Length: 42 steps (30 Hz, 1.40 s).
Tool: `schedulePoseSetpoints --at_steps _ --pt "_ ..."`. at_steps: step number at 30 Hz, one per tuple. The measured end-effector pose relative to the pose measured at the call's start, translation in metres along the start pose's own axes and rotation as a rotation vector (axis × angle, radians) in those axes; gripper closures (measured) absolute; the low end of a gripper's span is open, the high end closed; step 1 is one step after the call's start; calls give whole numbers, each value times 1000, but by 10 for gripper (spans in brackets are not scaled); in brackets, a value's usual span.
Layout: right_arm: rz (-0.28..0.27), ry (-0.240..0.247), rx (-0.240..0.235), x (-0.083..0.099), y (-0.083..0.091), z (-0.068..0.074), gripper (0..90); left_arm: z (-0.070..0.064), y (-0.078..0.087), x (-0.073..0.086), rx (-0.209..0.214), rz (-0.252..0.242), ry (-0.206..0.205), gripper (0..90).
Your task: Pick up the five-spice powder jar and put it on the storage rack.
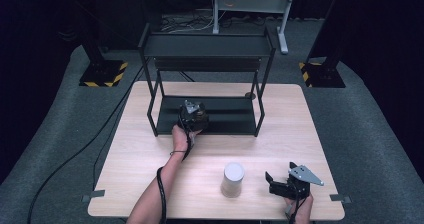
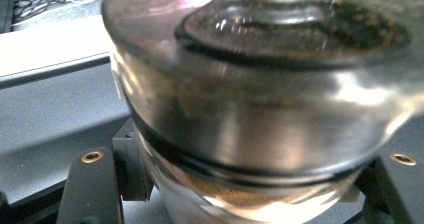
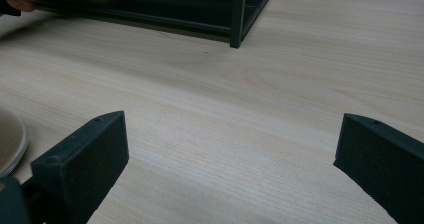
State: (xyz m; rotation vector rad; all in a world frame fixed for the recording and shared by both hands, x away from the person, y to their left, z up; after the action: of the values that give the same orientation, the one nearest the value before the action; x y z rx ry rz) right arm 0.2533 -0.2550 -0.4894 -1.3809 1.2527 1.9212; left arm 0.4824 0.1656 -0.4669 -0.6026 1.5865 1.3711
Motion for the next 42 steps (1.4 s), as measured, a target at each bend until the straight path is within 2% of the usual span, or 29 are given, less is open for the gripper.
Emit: schedulePoseSetpoints --at_steps 14,24,26,29,35,39,42 --pt "0 -1 -3 0 0 0 0 -2 0 1 -11 -6 2 310" --pt "0 -1 -3 0 0 0 0 -2 3 -3 -10 3 -22 300" --pt "1 -1 -4 0 0 -1 0 -3 3 -7 -15 29 -6 258" --pt "0 -1 -5 0 0 -1 0 -5 5 -12 -18 51 -3 170" --pt "-1 -2 -4 0 0 -1 0 -8 9 -20 -18 91 -79 79" --pt "0 -2 -3 0 0 -1 0 -6 12 -22 -7 106 -87 50" --pt "-1 -1 -2 0 0 0 0 -3 15 -25 7 135 -86 35"
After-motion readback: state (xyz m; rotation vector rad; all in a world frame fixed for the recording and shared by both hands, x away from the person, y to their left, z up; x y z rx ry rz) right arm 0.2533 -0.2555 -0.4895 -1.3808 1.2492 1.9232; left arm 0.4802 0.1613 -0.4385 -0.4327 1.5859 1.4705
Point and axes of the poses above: each handheld gripper's, and its own axes: y roughly backward along the jaws, x roughly out of its underside, z roughly to its left, the point moved 6 cm from there along -y, roughly forward along the jaws, and after that the axes turned 9 degrees about -x, right-handed, at the moved point
